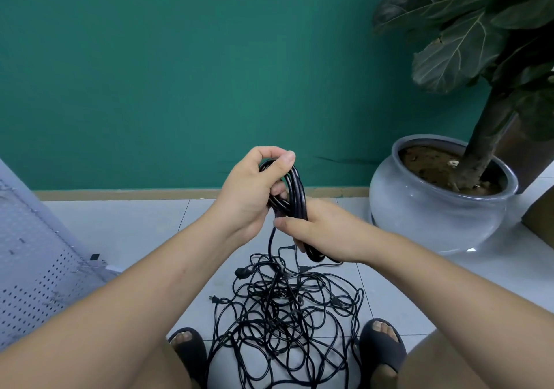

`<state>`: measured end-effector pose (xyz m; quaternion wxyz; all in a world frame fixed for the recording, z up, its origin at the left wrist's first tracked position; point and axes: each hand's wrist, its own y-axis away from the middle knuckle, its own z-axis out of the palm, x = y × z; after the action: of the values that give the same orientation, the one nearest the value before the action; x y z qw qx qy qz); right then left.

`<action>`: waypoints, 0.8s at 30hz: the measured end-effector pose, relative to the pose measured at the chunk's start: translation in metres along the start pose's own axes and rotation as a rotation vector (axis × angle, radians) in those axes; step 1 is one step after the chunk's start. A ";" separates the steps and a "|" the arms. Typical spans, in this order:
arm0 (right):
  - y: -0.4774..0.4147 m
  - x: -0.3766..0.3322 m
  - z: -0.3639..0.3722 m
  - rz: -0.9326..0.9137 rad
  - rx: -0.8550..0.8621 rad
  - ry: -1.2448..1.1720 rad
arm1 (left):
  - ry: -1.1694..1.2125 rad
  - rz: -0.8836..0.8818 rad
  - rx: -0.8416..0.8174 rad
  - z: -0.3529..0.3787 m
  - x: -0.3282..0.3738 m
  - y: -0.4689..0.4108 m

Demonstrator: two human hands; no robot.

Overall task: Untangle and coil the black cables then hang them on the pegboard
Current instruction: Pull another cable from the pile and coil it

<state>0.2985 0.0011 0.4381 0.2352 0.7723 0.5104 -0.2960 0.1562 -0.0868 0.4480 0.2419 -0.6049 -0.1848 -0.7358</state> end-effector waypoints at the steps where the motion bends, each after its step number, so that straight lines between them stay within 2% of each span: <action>1: -0.002 -0.001 0.000 0.002 0.002 0.002 | 0.043 -0.003 0.001 0.002 0.001 -0.001; 4: -0.010 0.000 0.004 -0.011 0.071 0.000 | 0.100 0.020 0.021 0.011 0.004 -0.004; 6: -0.016 0.000 0.007 -0.045 0.136 -0.115 | 0.123 0.033 0.029 0.017 0.007 -0.005; 9: -0.019 -0.002 0.006 -0.044 0.128 -0.272 | 0.120 0.051 0.028 0.022 0.013 -0.006; 12: -0.018 -0.004 0.006 0.010 0.106 -0.306 | 0.072 0.089 0.035 0.022 0.014 -0.009; 17: -0.024 0.002 0.001 0.095 0.263 -0.374 | -0.106 0.206 0.007 0.022 0.011 -0.015; 21: -0.021 0.009 -0.013 0.094 0.384 -0.421 | -0.130 0.085 -0.109 0.012 -0.005 -0.024; 24: -0.019 0.016 -0.023 0.062 0.451 -0.422 | -0.373 -0.041 -0.197 0.000 -0.027 -0.025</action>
<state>0.2907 0.0340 0.4421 0.1679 0.7417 0.3479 -0.5483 0.1457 -0.0629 0.4220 0.1280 -0.7476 -0.1658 -0.6303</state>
